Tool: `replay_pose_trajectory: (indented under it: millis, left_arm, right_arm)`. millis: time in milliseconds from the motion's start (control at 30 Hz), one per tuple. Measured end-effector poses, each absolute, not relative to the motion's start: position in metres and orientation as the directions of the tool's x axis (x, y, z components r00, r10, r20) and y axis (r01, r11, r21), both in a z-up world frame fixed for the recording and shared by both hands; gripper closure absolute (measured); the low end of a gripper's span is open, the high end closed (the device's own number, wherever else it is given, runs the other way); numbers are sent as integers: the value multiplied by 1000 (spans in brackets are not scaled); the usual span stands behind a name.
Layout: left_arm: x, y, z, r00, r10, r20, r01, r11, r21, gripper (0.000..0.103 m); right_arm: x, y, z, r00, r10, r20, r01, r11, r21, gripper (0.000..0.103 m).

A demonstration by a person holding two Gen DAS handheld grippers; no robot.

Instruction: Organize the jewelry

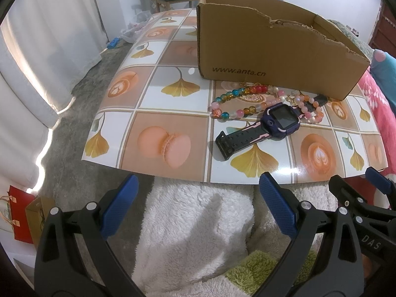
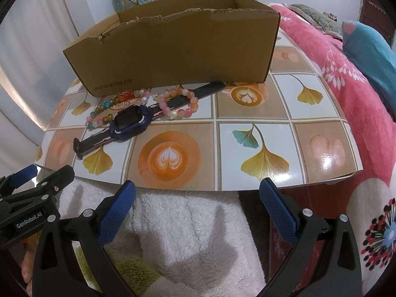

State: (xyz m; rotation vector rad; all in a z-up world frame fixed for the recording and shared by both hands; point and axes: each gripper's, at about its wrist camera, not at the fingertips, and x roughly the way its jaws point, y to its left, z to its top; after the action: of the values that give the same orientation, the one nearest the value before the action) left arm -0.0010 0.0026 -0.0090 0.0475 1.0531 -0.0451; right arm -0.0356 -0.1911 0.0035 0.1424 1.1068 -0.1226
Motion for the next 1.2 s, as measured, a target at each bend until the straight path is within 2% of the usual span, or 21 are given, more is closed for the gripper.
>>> replay_pose_trajectory:
  millis: [1200]
  left_arm:
    - [0,-4,-4,487,-22,-873,66,998,12,9]
  right_arm:
    - [-34,-192,6,440,-36,-897,169,985,44,6]
